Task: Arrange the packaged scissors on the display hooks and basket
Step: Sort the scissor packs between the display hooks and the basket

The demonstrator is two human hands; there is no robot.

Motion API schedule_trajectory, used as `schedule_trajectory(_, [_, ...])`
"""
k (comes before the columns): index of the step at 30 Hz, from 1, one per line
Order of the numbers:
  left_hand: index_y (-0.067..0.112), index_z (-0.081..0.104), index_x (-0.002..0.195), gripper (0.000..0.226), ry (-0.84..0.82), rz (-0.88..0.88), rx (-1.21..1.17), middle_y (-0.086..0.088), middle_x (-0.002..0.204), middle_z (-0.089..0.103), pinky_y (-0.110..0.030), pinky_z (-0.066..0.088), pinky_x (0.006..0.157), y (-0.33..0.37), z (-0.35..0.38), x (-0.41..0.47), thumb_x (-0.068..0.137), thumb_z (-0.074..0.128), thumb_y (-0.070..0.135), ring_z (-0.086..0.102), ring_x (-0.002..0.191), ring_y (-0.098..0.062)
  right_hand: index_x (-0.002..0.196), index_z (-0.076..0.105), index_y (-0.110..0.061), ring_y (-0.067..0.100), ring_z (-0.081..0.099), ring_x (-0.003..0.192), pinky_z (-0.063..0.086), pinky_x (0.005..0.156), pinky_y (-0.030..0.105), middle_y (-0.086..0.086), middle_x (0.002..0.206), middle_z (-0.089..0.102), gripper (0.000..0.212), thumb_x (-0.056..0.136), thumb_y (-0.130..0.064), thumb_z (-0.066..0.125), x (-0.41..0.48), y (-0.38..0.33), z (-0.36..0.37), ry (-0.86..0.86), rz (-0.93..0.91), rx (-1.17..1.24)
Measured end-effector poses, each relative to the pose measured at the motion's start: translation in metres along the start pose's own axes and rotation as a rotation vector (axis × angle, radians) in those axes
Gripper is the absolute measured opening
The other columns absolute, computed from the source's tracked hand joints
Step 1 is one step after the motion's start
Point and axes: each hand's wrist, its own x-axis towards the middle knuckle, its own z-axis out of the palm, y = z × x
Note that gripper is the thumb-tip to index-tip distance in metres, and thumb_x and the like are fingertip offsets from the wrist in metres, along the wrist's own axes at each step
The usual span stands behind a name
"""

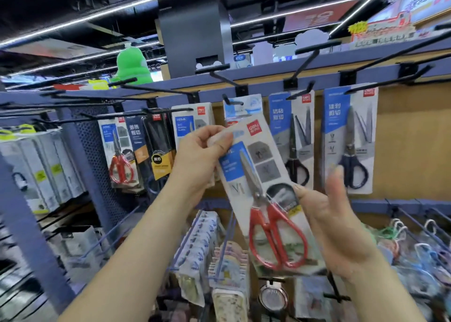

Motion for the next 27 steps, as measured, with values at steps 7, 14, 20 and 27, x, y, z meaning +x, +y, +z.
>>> schedule_trajectory(7, [0.015, 0.066, 0.091, 0.004, 0.167, 0.05, 0.256, -0.003, 0.09, 0.075, -0.03, 0.058, 0.064, 0.012, -0.029, -0.011, 0.093, 0.064, 0.018, 0.07, 0.077, -0.013, 0.103, 0.071, -0.047, 0.016, 0.071, 0.103, 0.058, 0.087, 0.029, -0.003, 0.108, 0.076, 0.029, 0.087, -0.026, 0.059, -0.007, 0.02, 0.018, -0.018, -0.031, -0.377])
schedule_trajectory(14, [0.016, 0.066, 0.09, 0.011, 0.215, -0.03, 0.368, 0.008, 0.075, 0.072, -0.02, 0.05, 0.052, 0.006, -0.077, -0.044, 0.097, 0.058, 0.019, 0.067, 0.065, -0.005, 0.108, 0.062, -0.035, -0.006, 0.066, 0.093, 0.047, 0.075, 0.009, -0.023, 0.1, 0.072, 0.03, 0.086, -0.017, 0.074, 0.015, 0.057, 0.053, 0.052, -0.126, -0.705])
schedule_trajectory(20, [0.023, 0.063, 0.106, 0.012, 0.528, -0.106, 0.439, 0.003, 0.102, 0.068, -0.032, 0.054, 0.084, -0.018, -0.172, -0.025, 0.095, 0.061, 0.018, 0.064, 0.094, -0.012, 0.102, 0.063, -0.033, -0.006, 0.067, 0.085, 0.051, 0.08, 0.027, -0.024, 0.092, 0.073, 0.025, 0.087, -0.017, 0.073, 0.046, 0.082, 0.071, 0.165, -0.08, -0.813])
schedule_trajectory(27, [0.018, 0.056, 0.123, 0.056, 0.545, -0.263, 0.898, 0.0, 0.114, 0.065, -0.036, 0.05, 0.089, -0.074, -0.258, 0.055, 0.078, 0.071, 0.048, 0.062, 0.106, -0.023, 0.104, 0.066, -0.032, -0.007, 0.066, 0.086, 0.047, 0.078, 0.02, -0.021, 0.094, 0.074, 0.031, 0.083, -0.011, 0.076, 0.076, 0.099, 0.096, 0.229, -0.07, -0.744])
